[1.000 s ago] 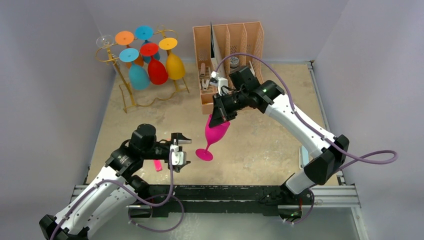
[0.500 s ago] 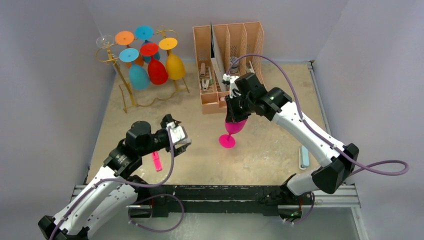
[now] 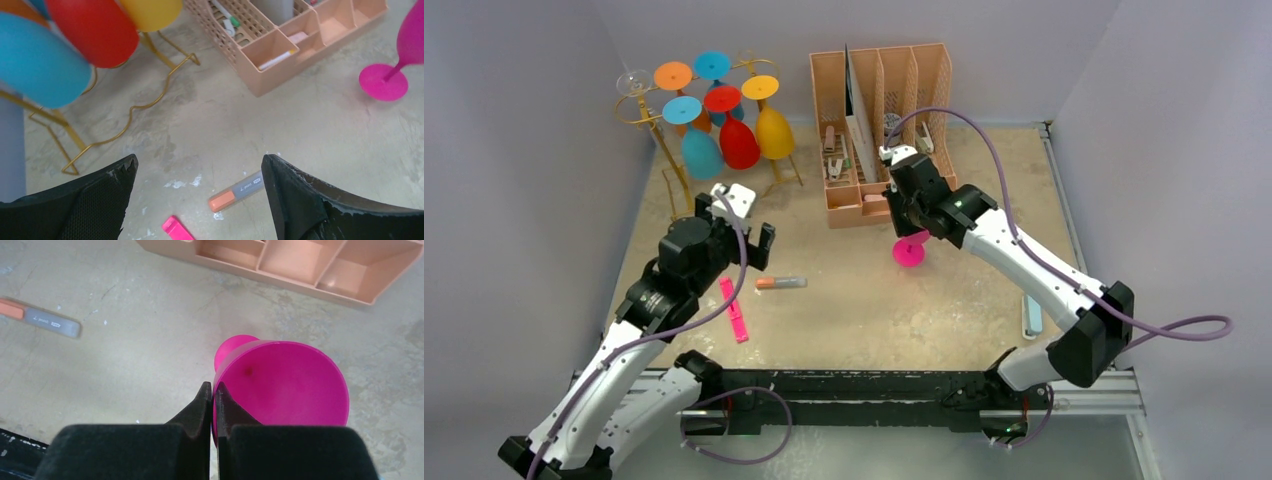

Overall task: Take the wine glass off the wine glass rack
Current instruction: Place the wine glass at the center of the board, then pick up the wine glass from the wine rack.

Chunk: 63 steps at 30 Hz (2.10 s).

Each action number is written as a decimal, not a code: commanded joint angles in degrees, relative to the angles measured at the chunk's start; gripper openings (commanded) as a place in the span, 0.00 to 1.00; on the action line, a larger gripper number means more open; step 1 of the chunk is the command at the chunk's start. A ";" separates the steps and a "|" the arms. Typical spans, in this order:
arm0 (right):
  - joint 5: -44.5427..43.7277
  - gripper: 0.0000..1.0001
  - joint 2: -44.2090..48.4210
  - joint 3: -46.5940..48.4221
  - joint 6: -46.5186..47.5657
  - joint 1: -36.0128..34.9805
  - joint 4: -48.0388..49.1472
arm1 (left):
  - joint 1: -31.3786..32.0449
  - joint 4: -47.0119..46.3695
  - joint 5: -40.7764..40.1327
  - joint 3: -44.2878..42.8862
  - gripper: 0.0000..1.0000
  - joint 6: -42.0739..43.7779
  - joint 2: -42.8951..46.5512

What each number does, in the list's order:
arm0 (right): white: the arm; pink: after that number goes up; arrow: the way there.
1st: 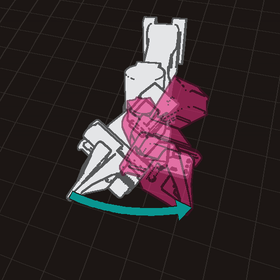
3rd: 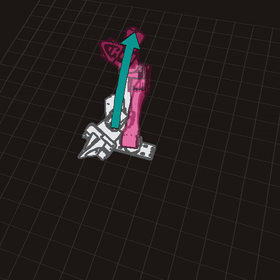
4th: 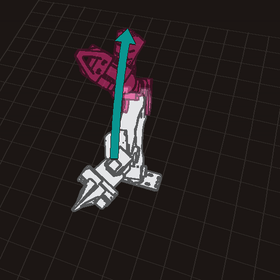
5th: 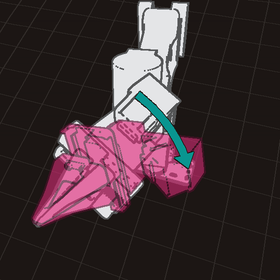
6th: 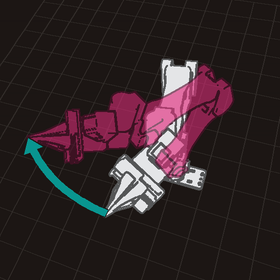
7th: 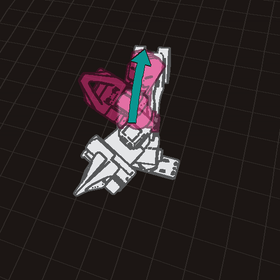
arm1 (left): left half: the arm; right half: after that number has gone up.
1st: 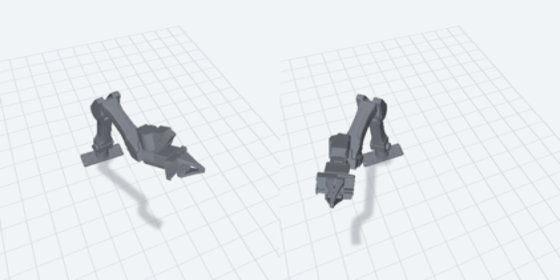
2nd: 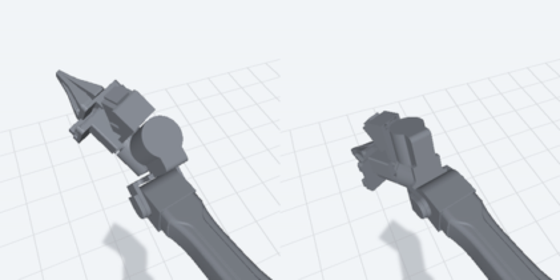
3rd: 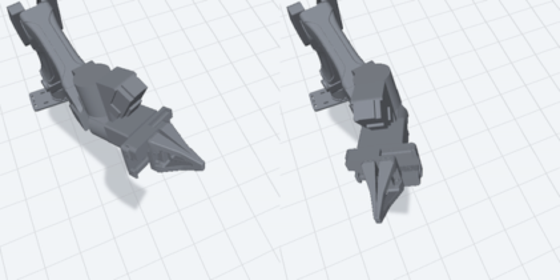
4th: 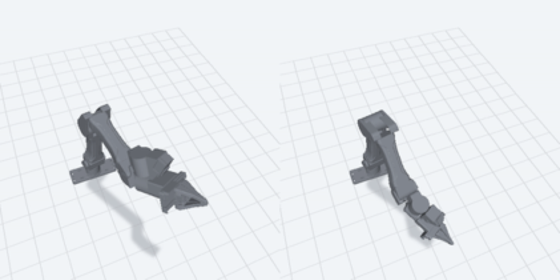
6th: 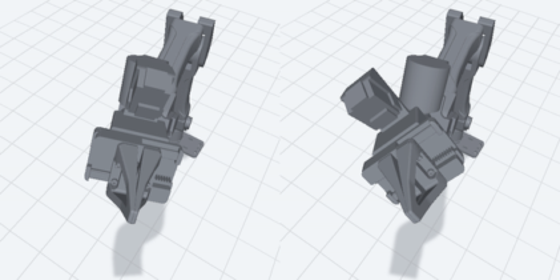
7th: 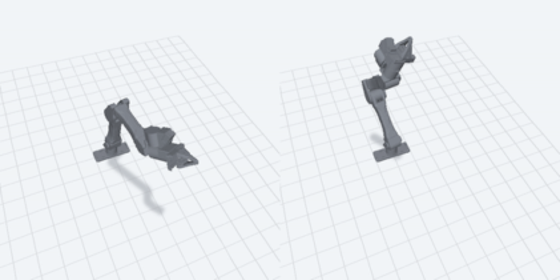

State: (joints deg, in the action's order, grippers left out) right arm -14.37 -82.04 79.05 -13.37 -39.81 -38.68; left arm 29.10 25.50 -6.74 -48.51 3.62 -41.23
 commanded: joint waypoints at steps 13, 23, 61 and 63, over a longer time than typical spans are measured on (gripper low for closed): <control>3.89 0.00 -12.46 4.44 2.26 -0.10 11.10 | -6.60 2.33 -8.97 -1.98 0.93 -6.98 5.08; 4.25 0.00 -16.03 7.12 4.50 -0.09 9.74 | -6.69 2.57 -9.69 -1.95 0.97 -6.96 4.68; 5.38 0.99 27.31 -15.28 -27.65 0.00 3.16 | -6.95 21.39 -0.31 -15.56 1.00 -37.25 -1.29; 4.43 0.99 28.78 -16.20 -30.53 0.00 1.53 | -6.98 19.73 4.50 -19.12 1.00 -36.22 -6.23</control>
State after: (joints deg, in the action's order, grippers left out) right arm -10.28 -54.39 64.25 -36.67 -39.79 -33.91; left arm 22.50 47.70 -9.43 -60.60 -29.82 -42.35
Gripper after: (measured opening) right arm 0.987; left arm 0.998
